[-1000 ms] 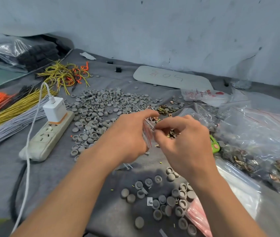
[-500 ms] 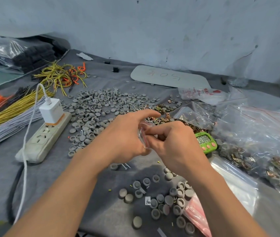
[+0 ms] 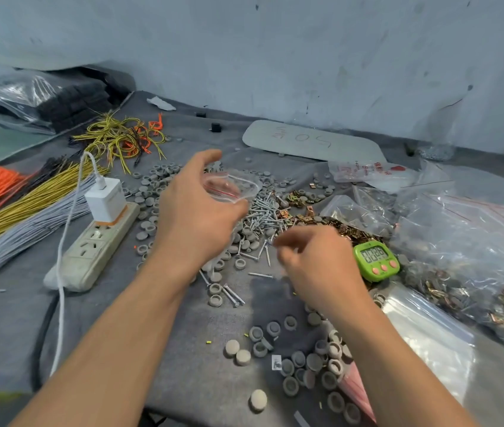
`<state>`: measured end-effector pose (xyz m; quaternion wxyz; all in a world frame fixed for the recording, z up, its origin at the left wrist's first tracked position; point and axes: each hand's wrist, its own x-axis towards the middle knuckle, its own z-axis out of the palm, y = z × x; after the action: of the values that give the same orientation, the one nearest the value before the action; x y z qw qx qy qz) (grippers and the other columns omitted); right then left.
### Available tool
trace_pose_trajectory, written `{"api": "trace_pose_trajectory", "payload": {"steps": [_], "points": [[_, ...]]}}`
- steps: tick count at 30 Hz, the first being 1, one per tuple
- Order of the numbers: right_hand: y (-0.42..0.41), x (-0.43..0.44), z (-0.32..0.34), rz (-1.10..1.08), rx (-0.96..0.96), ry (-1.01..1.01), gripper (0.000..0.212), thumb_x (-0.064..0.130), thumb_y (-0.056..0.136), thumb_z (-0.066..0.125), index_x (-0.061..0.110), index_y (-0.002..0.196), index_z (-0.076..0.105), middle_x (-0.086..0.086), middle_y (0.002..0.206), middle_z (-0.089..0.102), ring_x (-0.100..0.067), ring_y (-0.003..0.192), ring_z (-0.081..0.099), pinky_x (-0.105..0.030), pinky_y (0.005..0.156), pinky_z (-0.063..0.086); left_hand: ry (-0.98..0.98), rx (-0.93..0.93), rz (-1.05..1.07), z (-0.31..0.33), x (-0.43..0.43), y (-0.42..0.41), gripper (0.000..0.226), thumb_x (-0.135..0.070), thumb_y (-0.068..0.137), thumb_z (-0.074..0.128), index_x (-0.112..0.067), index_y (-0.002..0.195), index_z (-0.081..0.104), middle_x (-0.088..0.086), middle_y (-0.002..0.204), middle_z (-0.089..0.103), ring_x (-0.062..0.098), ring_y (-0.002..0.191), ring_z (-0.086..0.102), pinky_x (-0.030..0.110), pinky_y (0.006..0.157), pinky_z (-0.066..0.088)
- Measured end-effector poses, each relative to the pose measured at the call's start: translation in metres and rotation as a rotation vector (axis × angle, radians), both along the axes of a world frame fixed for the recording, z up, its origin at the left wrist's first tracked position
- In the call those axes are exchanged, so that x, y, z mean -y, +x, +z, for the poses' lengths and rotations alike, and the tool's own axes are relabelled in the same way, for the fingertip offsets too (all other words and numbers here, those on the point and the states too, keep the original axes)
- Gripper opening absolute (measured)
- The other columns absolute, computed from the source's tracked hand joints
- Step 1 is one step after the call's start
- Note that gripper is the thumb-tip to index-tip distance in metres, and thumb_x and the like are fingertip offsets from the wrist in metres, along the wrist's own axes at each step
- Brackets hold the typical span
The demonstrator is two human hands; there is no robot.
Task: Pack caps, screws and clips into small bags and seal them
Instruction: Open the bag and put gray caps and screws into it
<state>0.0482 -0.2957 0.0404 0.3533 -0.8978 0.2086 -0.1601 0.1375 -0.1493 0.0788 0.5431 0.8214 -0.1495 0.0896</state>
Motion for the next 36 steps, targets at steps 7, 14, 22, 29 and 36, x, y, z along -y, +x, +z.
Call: {"api": "trace_pose_trajectory", "payload": {"steps": [7, 14, 22, 29, 36], "points": [[0.009, -0.025, -0.01, 0.147, -0.366, -0.231, 0.013, 0.009, 0.092, 0.06, 0.019, 0.093, 0.068, -0.006, 0.094, 0.073, -0.028, 0.086, 0.069, -0.039, 0.079, 0.06, 0.032, 0.006, 0.021, 0.002, 0.002, 0.001, 0.084, -0.024, 0.069, 0.089, -0.043, 0.14, 0.049, -0.011, 0.104, 0.073, 0.018, 0.099, 0.069, 0.04, 0.092, 0.056], [-0.002, -0.015, 0.004, -0.03, -0.123, -0.214, 0.015, 0.021, 0.1, 0.058, 0.031, 0.09, 0.062, 0.013, 0.083, 0.067, -0.013, 0.078, 0.065, -0.033, 0.069, 0.054, 0.184, 0.0, -0.07, -0.003, 0.0, 0.001, 0.087, -0.018, 0.072, 0.09, -0.041, 0.144, 0.047, -0.013, 0.098, 0.074, 0.005, 0.091, 0.068, 0.027, 0.083, 0.054], [-0.009, -0.001, 0.018, 0.105, 0.403, -0.031, 0.018, 0.018, 0.083, 0.083, 0.035, 0.083, 0.079, 0.024, 0.077, 0.071, -0.004, 0.077, 0.064, -0.018, 0.067, 0.045, 0.426, -0.013, -0.297, -0.008, 0.021, -0.021, 0.099, -0.005, 0.076, 0.077, -0.053, 0.15, 0.031, -0.024, 0.087, 0.061, 0.008, 0.091, 0.063, 0.026, 0.08, 0.048], [-0.005, -0.005, 0.016, 0.164, 0.44, 0.194, 0.015, 0.022, 0.079, 0.084, 0.033, 0.088, 0.084, 0.022, 0.079, 0.077, -0.002, 0.077, 0.073, -0.021, 0.071, 0.058, 0.398, -0.037, -0.372, -0.009, 0.019, -0.018, 0.098, -0.007, 0.076, 0.078, -0.052, 0.15, 0.034, -0.019, 0.101, 0.069, 0.006, 0.092, 0.068, 0.019, 0.076, 0.05], [0.007, 0.016, 0.003, -0.111, 0.123, 0.062, 0.025, 0.015, 0.095, 0.068, 0.032, 0.109, 0.08, 0.015, 0.105, 0.078, 0.008, 0.064, 0.065, -0.01, 0.064, 0.054, 0.062, -0.121, -0.143, -0.009, 0.004, 0.001, 0.09, 0.003, 0.071, 0.085, -0.036, 0.144, 0.05, -0.011, 0.09, 0.072, -0.005, 0.055, 0.062, 0.015, 0.045, 0.042]]}}
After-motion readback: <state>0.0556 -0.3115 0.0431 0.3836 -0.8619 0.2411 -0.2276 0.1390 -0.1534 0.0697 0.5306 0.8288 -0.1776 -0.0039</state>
